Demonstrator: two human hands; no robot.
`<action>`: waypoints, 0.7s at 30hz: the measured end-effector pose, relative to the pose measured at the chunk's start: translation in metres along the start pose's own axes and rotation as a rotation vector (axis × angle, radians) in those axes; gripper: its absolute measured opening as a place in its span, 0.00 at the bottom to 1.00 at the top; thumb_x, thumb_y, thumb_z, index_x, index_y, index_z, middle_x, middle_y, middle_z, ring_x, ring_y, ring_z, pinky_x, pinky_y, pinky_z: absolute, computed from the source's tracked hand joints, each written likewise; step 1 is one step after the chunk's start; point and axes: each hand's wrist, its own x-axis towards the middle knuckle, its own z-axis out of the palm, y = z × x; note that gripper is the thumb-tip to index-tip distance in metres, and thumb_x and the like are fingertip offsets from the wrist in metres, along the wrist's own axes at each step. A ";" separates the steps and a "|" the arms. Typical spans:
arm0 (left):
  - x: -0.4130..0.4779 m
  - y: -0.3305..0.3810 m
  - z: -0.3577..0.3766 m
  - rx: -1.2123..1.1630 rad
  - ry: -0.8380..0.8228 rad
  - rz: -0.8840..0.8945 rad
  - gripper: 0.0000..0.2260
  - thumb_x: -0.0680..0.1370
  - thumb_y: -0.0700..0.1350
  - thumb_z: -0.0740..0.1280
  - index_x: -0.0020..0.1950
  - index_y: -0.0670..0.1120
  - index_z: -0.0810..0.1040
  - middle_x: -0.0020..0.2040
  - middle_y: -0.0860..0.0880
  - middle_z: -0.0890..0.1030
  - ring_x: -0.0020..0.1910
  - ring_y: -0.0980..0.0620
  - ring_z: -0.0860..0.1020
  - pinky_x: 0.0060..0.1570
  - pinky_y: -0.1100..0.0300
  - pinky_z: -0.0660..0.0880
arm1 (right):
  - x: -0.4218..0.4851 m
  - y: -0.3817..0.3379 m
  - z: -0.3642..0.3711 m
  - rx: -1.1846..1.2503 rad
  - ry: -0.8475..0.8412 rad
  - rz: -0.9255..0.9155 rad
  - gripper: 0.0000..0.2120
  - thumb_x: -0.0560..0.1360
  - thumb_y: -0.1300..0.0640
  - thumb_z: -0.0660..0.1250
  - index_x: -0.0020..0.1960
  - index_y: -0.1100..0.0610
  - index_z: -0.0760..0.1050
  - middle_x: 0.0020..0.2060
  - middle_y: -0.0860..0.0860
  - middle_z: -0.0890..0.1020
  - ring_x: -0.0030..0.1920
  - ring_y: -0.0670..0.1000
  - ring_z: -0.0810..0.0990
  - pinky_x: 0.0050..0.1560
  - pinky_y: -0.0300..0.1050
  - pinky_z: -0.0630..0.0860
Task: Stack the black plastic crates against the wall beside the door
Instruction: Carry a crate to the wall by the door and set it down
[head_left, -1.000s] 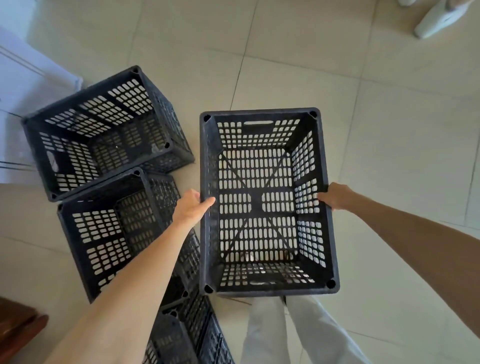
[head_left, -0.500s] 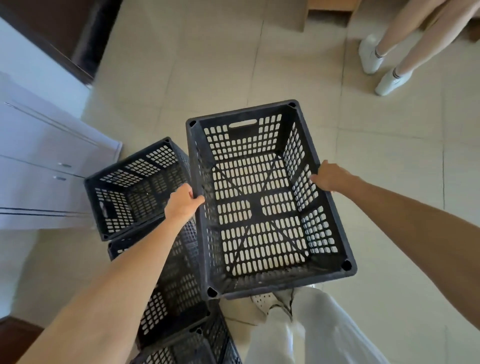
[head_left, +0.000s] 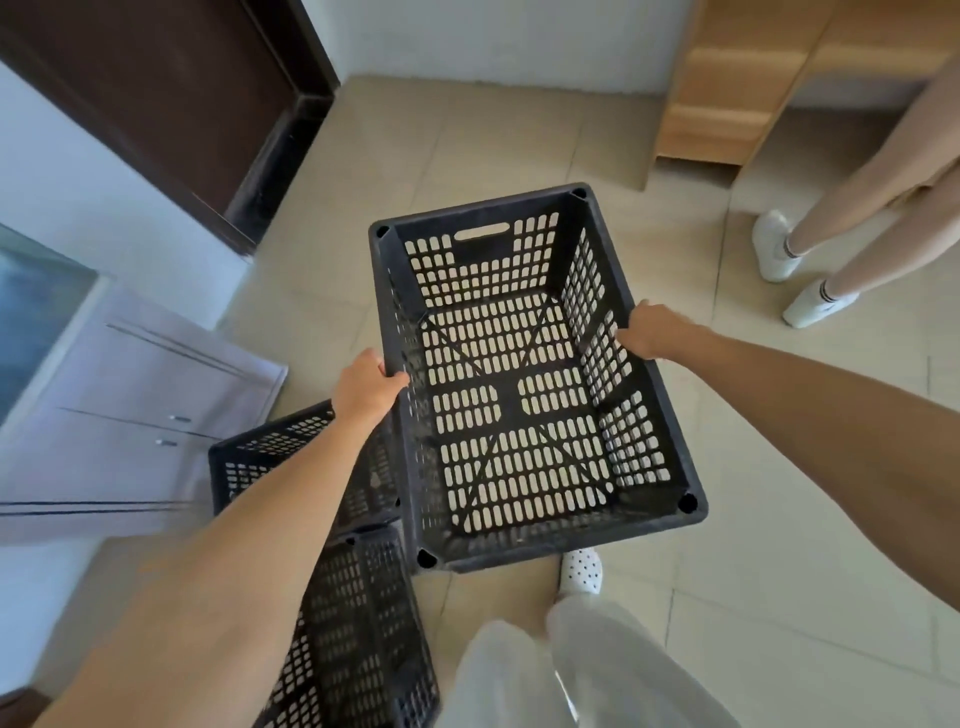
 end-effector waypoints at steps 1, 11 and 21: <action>0.014 0.011 -0.006 -0.008 0.000 0.010 0.12 0.76 0.49 0.70 0.50 0.41 0.74 0.42 0.47 0.78 0.43 0.46 0.78 0.46 0.50 0.78 | 0.012 -0.001 -0.014 -0.004 0.010 -0.002 0.26 0.81 0.49 0.55 0.68 0.69 0.64 0.51 0.59 0.76 0.45 0.58 0.77 0.42 0.46 0.72; 0.210 0.123 -0.069 0.050 0.035 0.069 0.10 0.76 0.48 0.70 0.47 0.43 0.73 0.39 0.47 0.77 0.41 0.47 0.77 0.40 0.55 0.73 | 0.162 -0.023 -0.169 -0.007 0.066 -0.036 0.16 0.80 0.55 0.60 0.57 0.67 0.76 0.48 0.60 0.80 0.49 0.59 0.79 0.52 0.49 0.77; 0.435 0.237 -0.121 0.101 -0.019 0.078 0.10 0.76 0.49 0.69 0.49 0.43 0.77 0.43 0.47 0.81 0.43 0.47 0.81 0.44 0.51 0.79 | 0.347 -0.049 -0.311 0.072 0.141 0.071 0.11 0.79 0.55 0.60 0.47 0.63 0.74 0.42 0.57 0.80 0.42 0.56 0.79 0.46 0.48 0.79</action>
